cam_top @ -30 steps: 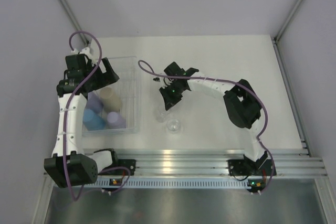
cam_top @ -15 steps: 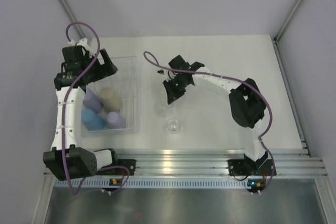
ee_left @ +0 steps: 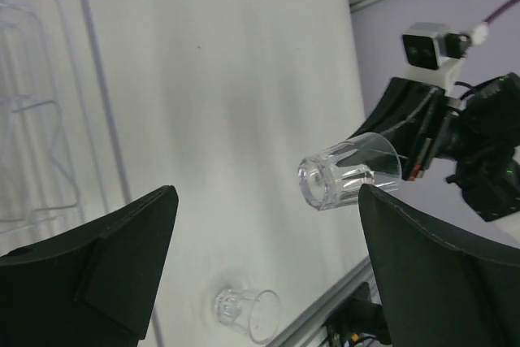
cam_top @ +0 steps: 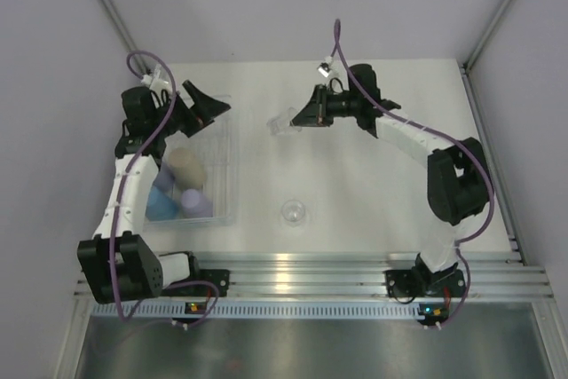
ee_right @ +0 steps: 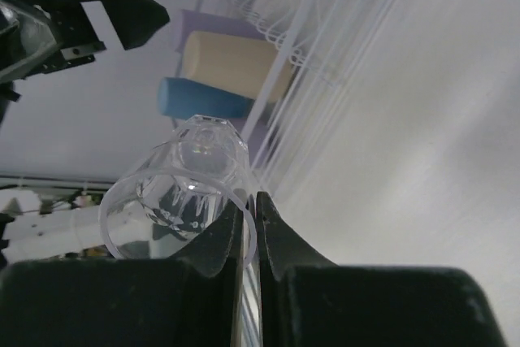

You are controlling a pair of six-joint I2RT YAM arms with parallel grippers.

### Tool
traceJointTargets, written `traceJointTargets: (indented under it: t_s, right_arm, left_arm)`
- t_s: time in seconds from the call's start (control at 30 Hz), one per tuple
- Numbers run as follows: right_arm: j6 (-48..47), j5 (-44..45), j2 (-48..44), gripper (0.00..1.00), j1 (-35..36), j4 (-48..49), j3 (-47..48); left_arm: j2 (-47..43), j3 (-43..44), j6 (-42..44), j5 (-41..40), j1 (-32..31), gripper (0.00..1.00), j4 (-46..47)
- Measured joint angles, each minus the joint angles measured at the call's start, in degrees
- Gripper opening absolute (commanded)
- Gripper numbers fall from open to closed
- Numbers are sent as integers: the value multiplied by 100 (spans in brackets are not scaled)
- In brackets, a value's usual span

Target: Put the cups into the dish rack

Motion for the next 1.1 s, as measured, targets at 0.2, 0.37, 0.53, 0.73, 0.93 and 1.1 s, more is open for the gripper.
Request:
traceJointTargets:
  t_s: [0.2,0.37,0.53,0.73,0.93,1.1]
  right_arm:
    - [2135,-656,476,0,282,2472,-396]
    - [3309,-848,778,0,413,3884,-282]
    - [3958,-914,890,0,428,4708,-195]
    - [4216,-933,925,0,442,4970,-195]
    - [4308,-925,925,0,446,5115,-195]
    - [4354,-922,957,0,446,5136,-195]
  left_arm:
    - [111,-144,-782,575,-597,98,1150]
    - [223,-131,-953,678,-1099,98,1580]
    - [361,-131,-1003,664,-1445,98,1633]
    - [387,-131,-1099,603,-1661,97,1805]
    - [452,-81,-1237,621,-1786,81,1971]
    - [483,-57,-1338,723,-1827,50,2083]
